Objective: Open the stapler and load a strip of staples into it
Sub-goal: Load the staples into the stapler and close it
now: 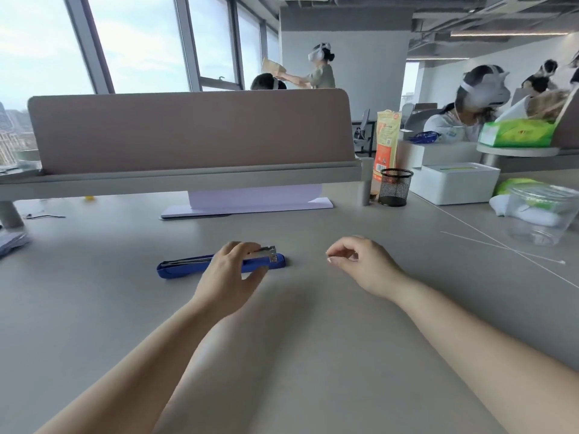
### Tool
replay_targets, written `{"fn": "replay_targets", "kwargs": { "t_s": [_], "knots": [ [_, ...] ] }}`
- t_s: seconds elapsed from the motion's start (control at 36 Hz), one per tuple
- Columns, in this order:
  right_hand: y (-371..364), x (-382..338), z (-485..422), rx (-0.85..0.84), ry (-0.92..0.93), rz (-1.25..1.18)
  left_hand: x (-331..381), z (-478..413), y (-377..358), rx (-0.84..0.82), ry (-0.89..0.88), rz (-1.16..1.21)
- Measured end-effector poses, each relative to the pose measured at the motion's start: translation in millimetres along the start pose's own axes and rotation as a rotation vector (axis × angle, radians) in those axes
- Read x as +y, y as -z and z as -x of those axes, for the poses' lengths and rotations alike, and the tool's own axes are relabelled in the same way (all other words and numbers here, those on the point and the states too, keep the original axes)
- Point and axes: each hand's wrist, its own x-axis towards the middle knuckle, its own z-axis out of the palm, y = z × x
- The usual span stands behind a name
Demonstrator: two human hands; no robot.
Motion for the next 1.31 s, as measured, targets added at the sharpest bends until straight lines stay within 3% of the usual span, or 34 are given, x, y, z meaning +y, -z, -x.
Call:
{"fn": "replay_targets", "kwargs": {
  "t_s": [0.17,0.28,0.42,1.31],
  "knots": [
    [-50,-32,-38,0.06,0.106,0.003,-27,-13,16,0.067,-0.004,-0.26],
    [-85,-41,-56,0.121,0.136,0.013,-46,-12,5,-0.052,0.024,-0.407],
    [-106,-40,-65,0.209,0.286,0.111,-55,-16,-4,-0.176,0.058,-0.402],
    [-110,-35,-62,0.097,0.268,0.054,-53,-12,-3,-0.136,-0.001,-0.348]
  ]
}}
